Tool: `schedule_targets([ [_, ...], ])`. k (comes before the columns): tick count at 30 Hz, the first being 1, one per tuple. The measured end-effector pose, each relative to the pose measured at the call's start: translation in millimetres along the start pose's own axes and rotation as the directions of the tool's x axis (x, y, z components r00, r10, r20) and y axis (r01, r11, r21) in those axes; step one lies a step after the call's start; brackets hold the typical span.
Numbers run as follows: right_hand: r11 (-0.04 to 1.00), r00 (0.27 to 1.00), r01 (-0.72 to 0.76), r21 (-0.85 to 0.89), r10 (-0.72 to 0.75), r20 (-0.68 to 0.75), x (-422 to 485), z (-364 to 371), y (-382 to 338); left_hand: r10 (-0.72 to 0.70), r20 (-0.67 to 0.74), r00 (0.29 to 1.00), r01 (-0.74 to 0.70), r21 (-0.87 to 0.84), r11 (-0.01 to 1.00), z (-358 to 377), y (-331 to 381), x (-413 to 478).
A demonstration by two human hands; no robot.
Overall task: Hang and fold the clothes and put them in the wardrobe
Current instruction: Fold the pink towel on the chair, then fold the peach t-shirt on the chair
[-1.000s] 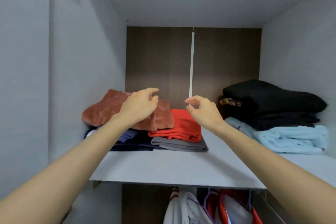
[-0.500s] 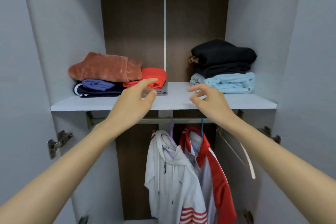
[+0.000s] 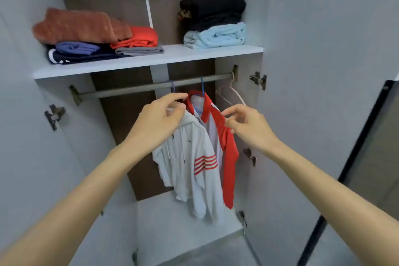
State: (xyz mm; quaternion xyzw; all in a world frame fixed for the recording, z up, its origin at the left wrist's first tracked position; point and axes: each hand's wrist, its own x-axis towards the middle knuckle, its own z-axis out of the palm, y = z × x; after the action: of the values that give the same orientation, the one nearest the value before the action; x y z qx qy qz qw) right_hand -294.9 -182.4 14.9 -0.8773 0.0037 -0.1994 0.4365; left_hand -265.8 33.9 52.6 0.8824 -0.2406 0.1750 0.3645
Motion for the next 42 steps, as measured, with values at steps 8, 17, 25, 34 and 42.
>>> schedule_targets([
  [8,0.976,0.978,-0.206,-0.073,0.203,-0.052,-149.7,-20.1,30.4,0.049,0.283,0.958,-0.002,-0.166,0.986,42.8,22.0,-90.6],
  [17,0.831,0.825,-0.538,-0.139,0.485,-0.291,-332.2,-97.3,76.9,0.295,0.548,0.783,-0.176,-0.261,0.949,158.1,109.1,-175.9],
  [25,0.652,0.548,-0.758,0.013,0.647,-0.529,-481.0,-173.6,113.2,0.522,0.7,0.488,-0.313,-0.418,0.853,258.2,228.8,-258.1],
  [34,0.429,0.099,-0.805,0.409,0.777,-0.622,-675.1,-231.8,167.9,0.583,0.801,0.139,-0.368,-0.504,0.781,368.2,359.3,-394.3],
  [42,0.22,-0.26,-0.71,0.669,0.801,-0.539,-851.5,-241.8,219.3,0.526,0.84,-0.132,-0.492,-0.516,0.701,463.6,452.5,-542.2],
])
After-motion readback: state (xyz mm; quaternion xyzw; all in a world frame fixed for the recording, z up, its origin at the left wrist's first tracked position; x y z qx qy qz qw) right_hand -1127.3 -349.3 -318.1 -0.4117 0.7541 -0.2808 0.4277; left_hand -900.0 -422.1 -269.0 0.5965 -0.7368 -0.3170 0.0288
